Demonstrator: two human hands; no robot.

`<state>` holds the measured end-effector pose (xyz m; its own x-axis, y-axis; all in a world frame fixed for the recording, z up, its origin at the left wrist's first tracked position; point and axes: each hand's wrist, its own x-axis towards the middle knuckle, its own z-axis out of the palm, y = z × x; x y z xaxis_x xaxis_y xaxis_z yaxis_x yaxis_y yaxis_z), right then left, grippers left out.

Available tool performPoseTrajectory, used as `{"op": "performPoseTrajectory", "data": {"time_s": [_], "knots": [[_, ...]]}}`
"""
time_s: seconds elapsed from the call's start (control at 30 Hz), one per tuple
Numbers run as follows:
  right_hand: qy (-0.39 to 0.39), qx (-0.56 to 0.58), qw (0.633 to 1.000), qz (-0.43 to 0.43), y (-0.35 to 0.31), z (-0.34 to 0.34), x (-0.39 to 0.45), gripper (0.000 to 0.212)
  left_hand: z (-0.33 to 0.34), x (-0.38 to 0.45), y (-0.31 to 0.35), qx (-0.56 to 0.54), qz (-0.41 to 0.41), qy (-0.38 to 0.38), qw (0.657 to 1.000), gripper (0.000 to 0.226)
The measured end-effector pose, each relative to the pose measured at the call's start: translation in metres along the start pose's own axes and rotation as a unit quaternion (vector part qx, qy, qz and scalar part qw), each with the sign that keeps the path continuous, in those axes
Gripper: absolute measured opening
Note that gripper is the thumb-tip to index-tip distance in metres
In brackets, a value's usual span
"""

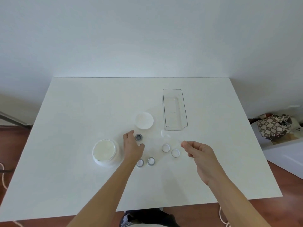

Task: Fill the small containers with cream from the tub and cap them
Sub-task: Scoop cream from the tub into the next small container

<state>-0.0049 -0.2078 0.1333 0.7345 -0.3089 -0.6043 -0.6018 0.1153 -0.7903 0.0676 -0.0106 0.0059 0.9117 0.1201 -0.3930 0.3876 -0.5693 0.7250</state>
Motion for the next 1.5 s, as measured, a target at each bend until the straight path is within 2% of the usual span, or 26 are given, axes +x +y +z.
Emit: {"op": "performPoseTrajectory", "data": {"time_s": [0.07, 0.2, 0.3, 0.5, 0.7, 0.93, 1.13, 1.2, 1.3, 1.4, 1.5], "knots": [[0.0, -0.005, 1.0, -0.006, -0.003, 0.0, 0.0, 0.014, 0.005, 0.008, -0.002, -0.001, -0.02, 0.004, 1.0, 0.07], [0.0, -0.013, 1.0, -0.017, -0.004, 0.002, 0.0, 0.019, 0.011, 0.017, -0.006, 0.002, -0.014, 0.017, 1.0, 0.054], [-0.008, 0.018, 1.0, -0.01, -0.004, 0.005, -0.001, 0.014, 0.012, 0.02, -0.009, 0.007, -0.007, 0.02, 1.0, 0.039], [-0.061, 0.084, 0.994, -0.017, -0.01, 0.009, -0.004, 0.009, 0.007, 0.016, -0.002, -0.004, 0.01, 0.017, 1.0, 0.033], [-0.103, 0.142, 0.984, -0.039, -0.025, 0.015, -0.005, 0.011, -0.017, -0.023, 0.018, -0.115, 0.055, 0.017, 0.992, 0.027], [-0.147, 0.143, 0.977, -0.051, -0.035, 0.042, -0.001, 0.02, -0.076, -0.069, 0.008, -0.235, 0.045, 0.036, 0.97, 0.03], [-0.245, 0.055, 0.968, -0.031, -0.034, 0.091, 0.003, 0.009, -0.131, -0.085, -0.025, -0.309, 0.009, 0.111, 0.944, 0.033], [-0.248, -0.001, 0.967, -0.052, -0.031, 0.107, 0.004, 0.008, -0.144, -0.088, -0.036, -0.321, 0.006, 0.12, 0.94, 0.033], [-0.208, -0.132, 0.96, -0.13, -0.026, 0.13, 0.009, 0.004, -0.157, -0.091, -0.048, -0.327, 0.001, 0.124, 0.937, 0.034], [-0.172, -0.254, 0.924, -0.227, -0.022, 0.153, 0.014, 0.005, -0.163, -0.092, -0.057, -0.331, 0.002, 0.125, 0.935, 0.034], [-0.18, -0.357, 0.851, -0.341, -0.018, 0.174, 0.017, 0.007, -0.167, -0.091, -0.063, -0.337, 0.01, 0.124, 0.933, 0.035]]}}
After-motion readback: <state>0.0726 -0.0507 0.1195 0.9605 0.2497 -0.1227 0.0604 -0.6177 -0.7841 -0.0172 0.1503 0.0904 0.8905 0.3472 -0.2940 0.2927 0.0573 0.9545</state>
